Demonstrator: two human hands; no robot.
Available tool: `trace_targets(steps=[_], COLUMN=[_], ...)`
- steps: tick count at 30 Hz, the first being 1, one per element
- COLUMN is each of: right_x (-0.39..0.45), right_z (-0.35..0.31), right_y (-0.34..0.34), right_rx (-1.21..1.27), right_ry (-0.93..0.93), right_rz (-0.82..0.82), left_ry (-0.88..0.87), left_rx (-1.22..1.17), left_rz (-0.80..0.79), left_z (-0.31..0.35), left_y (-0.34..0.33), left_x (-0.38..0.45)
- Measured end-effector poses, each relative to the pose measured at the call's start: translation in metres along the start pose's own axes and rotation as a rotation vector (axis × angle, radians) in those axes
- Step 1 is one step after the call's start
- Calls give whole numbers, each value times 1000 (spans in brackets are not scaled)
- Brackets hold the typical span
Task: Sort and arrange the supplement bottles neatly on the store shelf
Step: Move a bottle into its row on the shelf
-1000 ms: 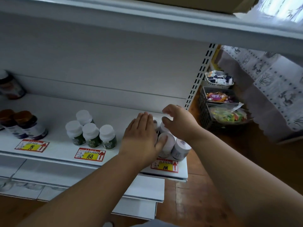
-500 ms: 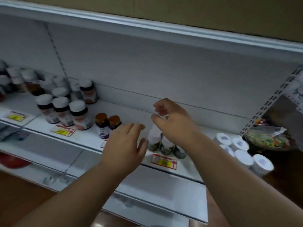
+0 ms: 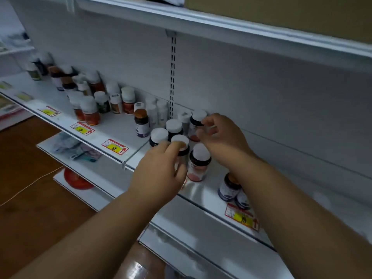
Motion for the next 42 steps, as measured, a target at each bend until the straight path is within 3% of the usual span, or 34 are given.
trace_targets(steps=[4, 9, 17, 26, 32, 37, 42], right_x=[75, 157, 165, 69, 44, 37, 47], right_z=[15, 50, 50, 9, -18, -26, -27], right_y=[-4, -25, -28, 26, 9, 12, 26], right_rx=[-143, -339, -318, 204, 548, 395, 268], right_ry=[25, -200, -252, -299, -336, -383, -364], right_rz=[-25, -182, 74, 636, 521, 546, 647], left_ry=[-28, -101, -326, -457, -466, -511, -563], left_rx=[43, 62, -1, -192, -355, -313, -12], left_rz=[-11, -50, 17, 31, -134, -123, -181], left_z=[-23, -47, -82, -96, -87, -87, -93], left_y=[2, 13, 10, 31, 31, 25, 3], left_x=[39, 77, 105, 115, 109, 107, 126])
Point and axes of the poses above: each hand's wrist, its own x-axis towards the middle knuckle, its own y-axis out of the back of the hand, z = x × y, the point moved 6 cm from there along x, towards the middle knuckle, and after that the axes turned 15 degrees about -z, right-handed, at the moved point
